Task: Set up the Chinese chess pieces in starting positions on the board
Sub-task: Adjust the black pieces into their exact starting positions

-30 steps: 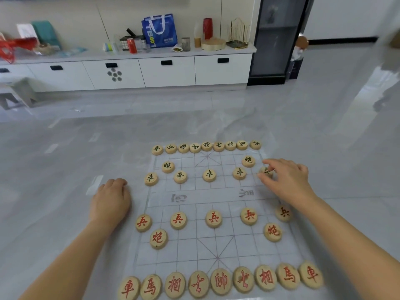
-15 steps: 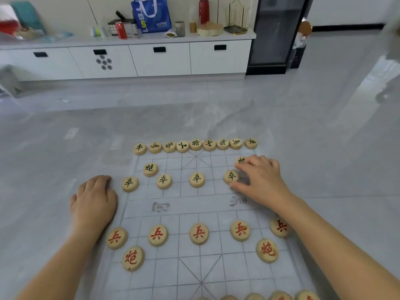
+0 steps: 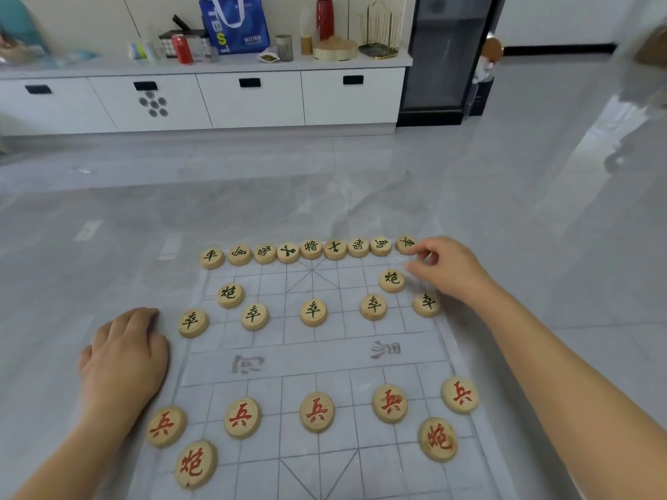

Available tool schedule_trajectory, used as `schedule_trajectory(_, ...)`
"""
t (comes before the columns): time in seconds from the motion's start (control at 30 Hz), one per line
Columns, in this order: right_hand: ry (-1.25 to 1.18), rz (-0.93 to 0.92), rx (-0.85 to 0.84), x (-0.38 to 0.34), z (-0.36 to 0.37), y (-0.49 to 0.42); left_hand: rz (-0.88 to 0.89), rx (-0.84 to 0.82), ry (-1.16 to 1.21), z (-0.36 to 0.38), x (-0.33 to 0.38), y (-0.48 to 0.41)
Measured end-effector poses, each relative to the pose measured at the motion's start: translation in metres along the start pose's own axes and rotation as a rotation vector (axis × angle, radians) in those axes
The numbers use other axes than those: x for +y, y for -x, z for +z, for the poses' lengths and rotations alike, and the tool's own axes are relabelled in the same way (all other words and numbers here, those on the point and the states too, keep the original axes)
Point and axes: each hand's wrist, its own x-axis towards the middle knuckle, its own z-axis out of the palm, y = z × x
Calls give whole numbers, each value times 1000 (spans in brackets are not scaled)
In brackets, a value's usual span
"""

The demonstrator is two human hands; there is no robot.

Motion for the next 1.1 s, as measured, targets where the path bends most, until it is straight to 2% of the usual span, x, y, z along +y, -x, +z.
schedule_trajectory(0.1, 230, -113, -151, -15, 10, 4, 1, -1, -7, -1, 0, 0)
schedule_trajectory(0.2, 368, -156, -196, -20, 16, 5, 1, 2, -1, -1, 0, 1)
schedule_trajectory(0.5, 320, -166, -253, -16, 14, 2, -2, -2, 7, -2, 1, 2)
schedule_trajectory(0.57, 52, -107, -263, -12, 4, -2, 0, -6, 8, -3, 1, 3)
schedule_trajectory(0.63, -210, -14, -139, -1, -8, -13, -2, -4, 6, -3, 2, 3)
schedule_trajectory(0.7, -130, 77, 0, 12, -11, -27, -8, -1, 3, -3, 3, 2)
schedule_trajectory(0.77, 39, 125, -2, 17, -3, -36, -11, -4, -2, -2, 3, 2)
schedule_trajectory(0.9, 242, 42, -18, 8, 14, -43, -15, -12, -10, -2, 1, 1)
schedule_trajectory(0.97, 267, 31, -23, 8, 12, -47, -18, -10, -7, -2, 2, 1)
schedule_trajectory(1.1, 183, 35, -147, 18, 4, -51, -17, -9, -4, 0, 0, 1)
